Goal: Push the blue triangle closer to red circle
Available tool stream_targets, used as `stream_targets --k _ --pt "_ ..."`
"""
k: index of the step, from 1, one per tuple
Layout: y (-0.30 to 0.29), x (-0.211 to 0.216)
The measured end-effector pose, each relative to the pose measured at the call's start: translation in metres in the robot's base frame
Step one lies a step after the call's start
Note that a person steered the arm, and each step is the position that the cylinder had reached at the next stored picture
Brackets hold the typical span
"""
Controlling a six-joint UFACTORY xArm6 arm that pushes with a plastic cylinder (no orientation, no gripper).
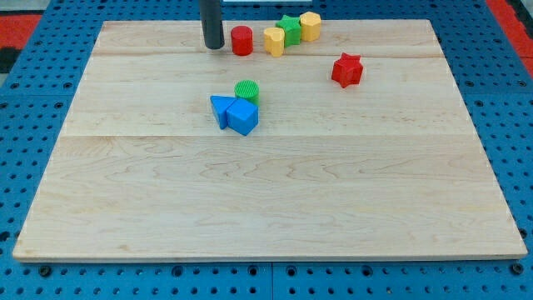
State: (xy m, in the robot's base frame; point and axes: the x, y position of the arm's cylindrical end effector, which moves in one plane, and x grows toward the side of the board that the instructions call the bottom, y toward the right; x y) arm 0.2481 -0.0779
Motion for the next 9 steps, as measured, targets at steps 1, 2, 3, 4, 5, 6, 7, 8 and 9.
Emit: stream_targets --k 1,2,3,4,5,6,7,8,9 --pt "0.034 0.006" --pt "0.036 0.006" --pt "0.060 0.052" --pt "0.094 0.120" --pt "0.099 0.187" --pt "0.055 0.207" --pt "0.042 0.202" --pt "0.033 0.187" --pt "0.006 0.162"
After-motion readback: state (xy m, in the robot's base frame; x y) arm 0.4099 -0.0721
